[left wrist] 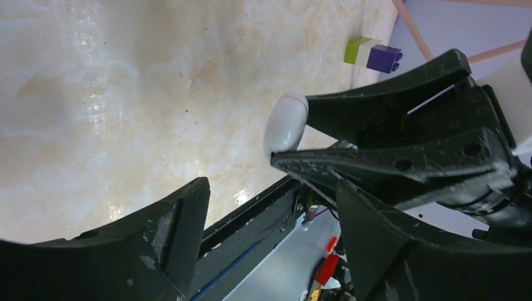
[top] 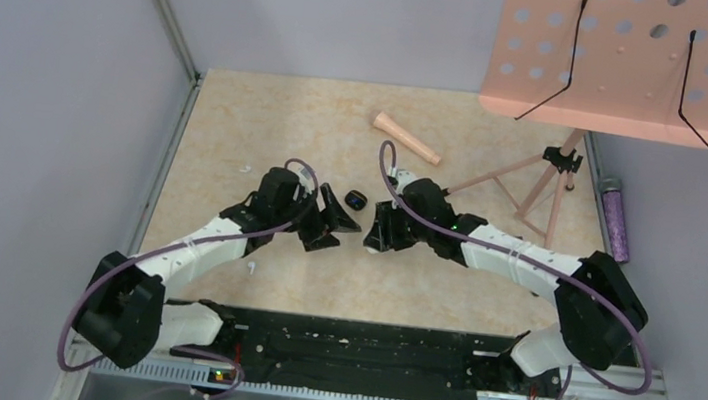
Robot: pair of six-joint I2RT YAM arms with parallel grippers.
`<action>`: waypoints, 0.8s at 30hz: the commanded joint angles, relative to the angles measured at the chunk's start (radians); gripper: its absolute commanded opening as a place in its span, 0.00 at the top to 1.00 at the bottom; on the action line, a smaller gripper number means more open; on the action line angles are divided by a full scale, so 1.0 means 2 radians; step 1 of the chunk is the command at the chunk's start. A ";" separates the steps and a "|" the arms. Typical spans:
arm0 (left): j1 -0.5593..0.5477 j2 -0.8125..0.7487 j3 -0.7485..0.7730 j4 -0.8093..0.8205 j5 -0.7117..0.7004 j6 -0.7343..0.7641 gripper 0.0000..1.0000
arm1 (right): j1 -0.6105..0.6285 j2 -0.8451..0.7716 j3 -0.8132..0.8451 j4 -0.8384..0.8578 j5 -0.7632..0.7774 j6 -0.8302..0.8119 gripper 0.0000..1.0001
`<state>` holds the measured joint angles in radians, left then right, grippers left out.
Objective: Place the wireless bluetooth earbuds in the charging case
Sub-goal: Pass from the right arm to the left
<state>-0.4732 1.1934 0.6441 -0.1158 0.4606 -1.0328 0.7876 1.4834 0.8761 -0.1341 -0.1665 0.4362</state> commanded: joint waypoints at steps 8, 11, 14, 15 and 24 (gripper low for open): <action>0.003 0.061 -0.020 0.148 0.062 -0.058 0.27 | 0.010 -0.042 -0.013 0.063 -0.039 -0.013 0.74; 0.002 0.074 -0.017 0.156 0.060 -0.064 0.33 | 0.010 -0.042 -0.012 0.063 -0.041 -0.012 0.74; 0.002 0.085 -0.009 0.157 0.071 -0.062 0.35 | 0.010 -0.044 -0.013 0.063 -0.038 -0.011 0.74; 0.002 0.090 -0.006 0.153 0.075 -0.058 0.35 | 0.010 -0.044 -0.013 0.063 -0.038 -0.010 0.74; 0.001 0.101 0.004 0.149 0.105 -0.043 0.37 | 0.010 -0.033 -0.006 0.063 -0.042 -0.008 0.74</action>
<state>-0.4717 1.3952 0.6136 0.1356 0.6132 -1.1477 0.7948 1.4391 0.8501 -0.0513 -0.2413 0.4221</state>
